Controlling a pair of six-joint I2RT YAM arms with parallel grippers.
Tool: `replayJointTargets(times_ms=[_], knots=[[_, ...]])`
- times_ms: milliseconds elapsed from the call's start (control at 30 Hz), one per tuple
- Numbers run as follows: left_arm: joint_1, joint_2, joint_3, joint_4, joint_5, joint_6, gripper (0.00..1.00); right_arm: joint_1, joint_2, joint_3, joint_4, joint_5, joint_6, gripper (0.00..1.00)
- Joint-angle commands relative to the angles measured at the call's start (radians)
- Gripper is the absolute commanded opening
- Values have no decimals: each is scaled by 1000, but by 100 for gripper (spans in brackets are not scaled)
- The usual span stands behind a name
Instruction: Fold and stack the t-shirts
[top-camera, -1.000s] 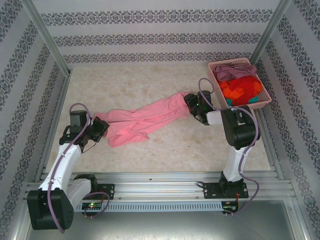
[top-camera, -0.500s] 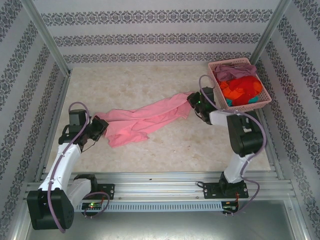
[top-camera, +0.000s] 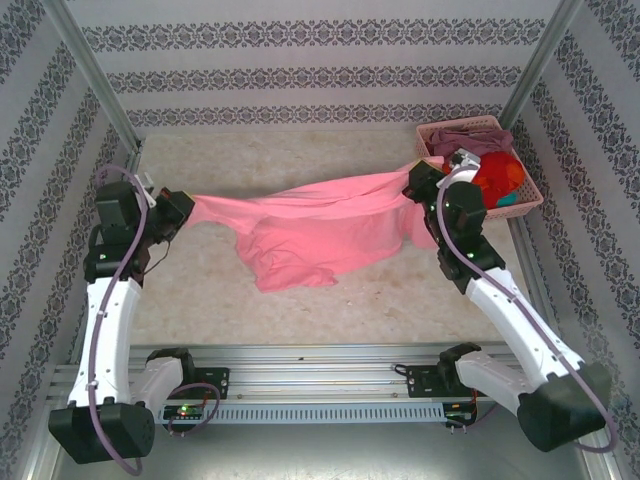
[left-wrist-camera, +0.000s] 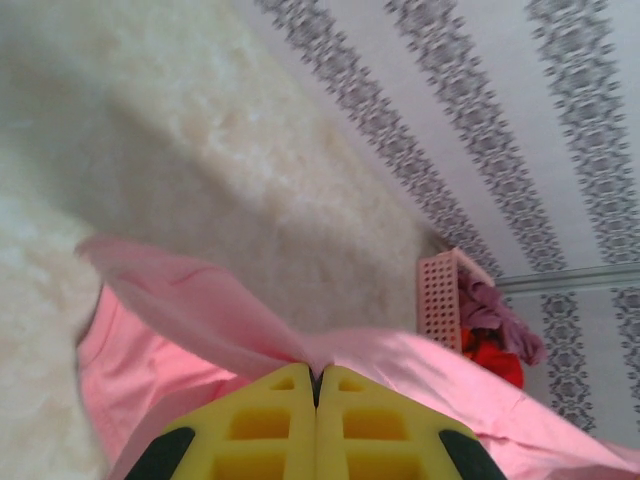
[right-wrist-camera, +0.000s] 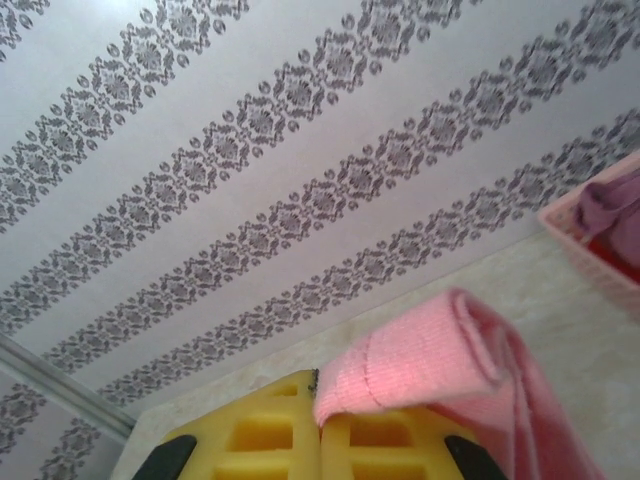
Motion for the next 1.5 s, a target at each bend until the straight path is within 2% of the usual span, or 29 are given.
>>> replayJointTargets(times_ms=[0, 100, 233, 367, 500, 633, 767, 1000, 1100, 1167, 1233, 1367, 1467], knots=[[12, -18, 50, -36, 2, 23, 0, 29, -25, 18, -99, 108, -119, 0], [12, 5, 38, 5, 0, 1, 0, 30, 12, 60, -120, 154, -156, 0], [12, 97, 52, 96, -5, -17, 0, 22, 116, 149, -101, 143, -172, 0], [12, 267, 111, 201, -62, -8, 0, -13, 300, 268, -55, 103, -170, 0], [15, 462, 221, 349, -53, -59, 0, -50, 510, 461, -41, 35, -171, 0], [22, 627, 460, 352, -75, -76, 0, -76, 685, 681, -41, -8, -172, 0], [31, 766, 783, 297, -71, -73, 0, -100, 781, 879, -3, -63, -158, 0], [70, 884, 1308, 87, -80, -30, 0, -155, 807, 1114, 7, -190, -73, 0], [87, 866, 1398, 25, -84, 4, 0, -187, 779, 1113, 0, -266, -20, 0], [91, 816, 1351, -1, -93, 25, 0, -194, 741, 1036, 4, -291, -9, 0], [91, 726, 1195, 46, -83, 13, 0, -195, 697, 922, 6, -314, 0, 0], [91, 488, 662, 264, -65, -72, 0, -193, 614, 635, 56, -385, 44, 0], [88, 343, 346, 300, -59, -104, 0, -182, 568, 426, 73, -427, 75, 0]])
